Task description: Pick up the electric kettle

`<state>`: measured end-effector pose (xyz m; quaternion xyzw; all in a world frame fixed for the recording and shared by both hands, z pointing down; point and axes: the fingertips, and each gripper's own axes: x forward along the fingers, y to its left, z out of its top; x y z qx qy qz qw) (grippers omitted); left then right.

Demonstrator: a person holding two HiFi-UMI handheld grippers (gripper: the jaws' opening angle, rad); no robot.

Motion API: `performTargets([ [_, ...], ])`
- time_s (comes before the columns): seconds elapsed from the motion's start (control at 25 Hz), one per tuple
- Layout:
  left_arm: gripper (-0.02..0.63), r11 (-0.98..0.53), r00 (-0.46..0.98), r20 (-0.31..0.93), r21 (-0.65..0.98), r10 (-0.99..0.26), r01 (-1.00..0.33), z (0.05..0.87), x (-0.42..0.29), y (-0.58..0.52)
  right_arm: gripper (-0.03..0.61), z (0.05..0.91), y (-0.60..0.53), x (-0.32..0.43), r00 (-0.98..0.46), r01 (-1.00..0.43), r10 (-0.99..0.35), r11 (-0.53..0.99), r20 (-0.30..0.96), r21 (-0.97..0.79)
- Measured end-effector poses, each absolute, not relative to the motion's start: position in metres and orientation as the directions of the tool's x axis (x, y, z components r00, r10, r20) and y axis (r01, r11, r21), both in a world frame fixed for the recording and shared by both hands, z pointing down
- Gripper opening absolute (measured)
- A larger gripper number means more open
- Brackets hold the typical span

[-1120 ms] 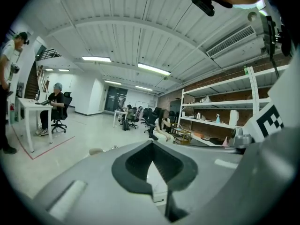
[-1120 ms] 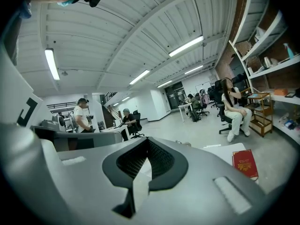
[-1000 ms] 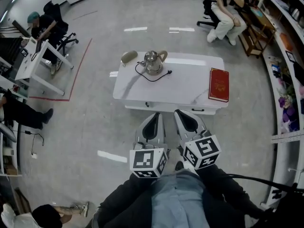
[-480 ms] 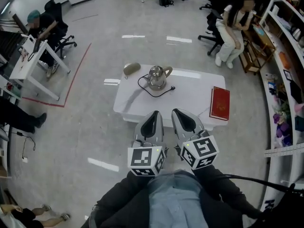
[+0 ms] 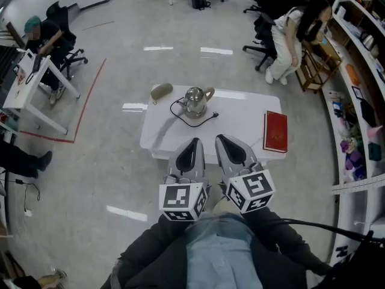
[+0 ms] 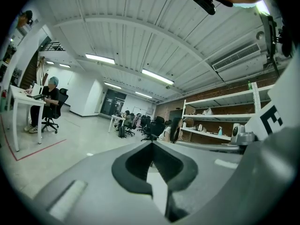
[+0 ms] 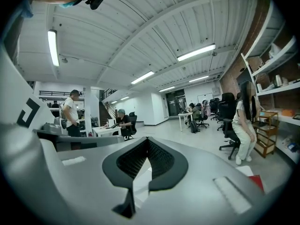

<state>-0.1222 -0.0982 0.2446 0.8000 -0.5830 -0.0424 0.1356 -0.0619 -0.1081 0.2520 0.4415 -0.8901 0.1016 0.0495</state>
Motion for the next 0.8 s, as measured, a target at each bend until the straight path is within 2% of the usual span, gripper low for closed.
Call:
performTargets([
  [0.8,0.0,-0.231,0.291,0.201,0.273,-0.936,-0.934,0.284,-0.1,-0.184,0.028,0.291,-0.2,-0.036,-0.616,-0.787,-0.751,0.579,0.238,-0.211],
])
